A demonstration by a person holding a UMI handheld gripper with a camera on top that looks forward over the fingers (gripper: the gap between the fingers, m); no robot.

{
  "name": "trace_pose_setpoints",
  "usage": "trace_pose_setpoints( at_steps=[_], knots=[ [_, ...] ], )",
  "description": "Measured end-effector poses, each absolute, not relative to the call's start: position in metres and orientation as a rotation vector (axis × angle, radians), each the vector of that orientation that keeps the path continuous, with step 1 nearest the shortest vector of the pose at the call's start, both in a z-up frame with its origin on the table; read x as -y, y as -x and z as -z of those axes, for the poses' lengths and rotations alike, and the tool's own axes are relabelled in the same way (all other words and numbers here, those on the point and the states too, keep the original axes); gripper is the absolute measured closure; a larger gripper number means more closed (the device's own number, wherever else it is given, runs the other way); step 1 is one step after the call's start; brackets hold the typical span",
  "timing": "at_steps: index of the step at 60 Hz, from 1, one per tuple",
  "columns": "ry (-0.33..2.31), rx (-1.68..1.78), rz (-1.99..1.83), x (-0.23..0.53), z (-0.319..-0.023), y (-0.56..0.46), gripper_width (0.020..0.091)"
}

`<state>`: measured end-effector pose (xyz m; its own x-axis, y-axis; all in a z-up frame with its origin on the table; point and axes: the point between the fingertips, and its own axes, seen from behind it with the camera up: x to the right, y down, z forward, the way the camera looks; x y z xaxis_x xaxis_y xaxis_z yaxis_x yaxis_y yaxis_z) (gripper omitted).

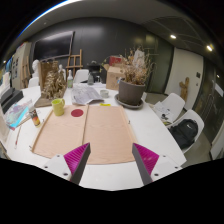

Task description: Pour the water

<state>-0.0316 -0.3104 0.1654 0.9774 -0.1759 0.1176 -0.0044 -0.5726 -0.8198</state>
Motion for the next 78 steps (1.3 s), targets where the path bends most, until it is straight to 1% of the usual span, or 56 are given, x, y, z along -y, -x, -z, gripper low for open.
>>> trace_pose_setpoints(
  at_steps=[5,17,28,39,50,60,67,70,72,74,76,78],
  knots=[
    [2.173,-0.094,0.203,0.306,-0.164,0.045,0.0244],
    [2.173,-0.008,0.135,0.283,-0.156,0.122,0.0246],
    [2.164,0.104,0.032,0.253,-0.145,0.238,0.0243],
    [2.089,0.165,-0.087,0.202,-0.136,0.364,0.0240],
    [2.040,0.145,-0.117,0.128,-0.110,0.442,0.0242],
    [2.010,0.082,-0.085,0.063,-0.084,0.466,0.0250],
    [2.010,0.053,-0.063,0.034,-0.064,0.472,0.0282],
    [2.012,0.049,-0.056,0.026,-0.058,0.474,0.0309],
    [2.006,0.041,-0.051,0.021,-0.057,0.474,0.0355],
    [2.006,0.039,-0.051,0.017,-0.054,0.475,0.0428],
    [2.000,0.034,-0.048,0.014,-0.053,0.475,0.0524],
    [1.991,0.023,-0.038,0.012,-0.054,0.472,0.0636]
  ],
)
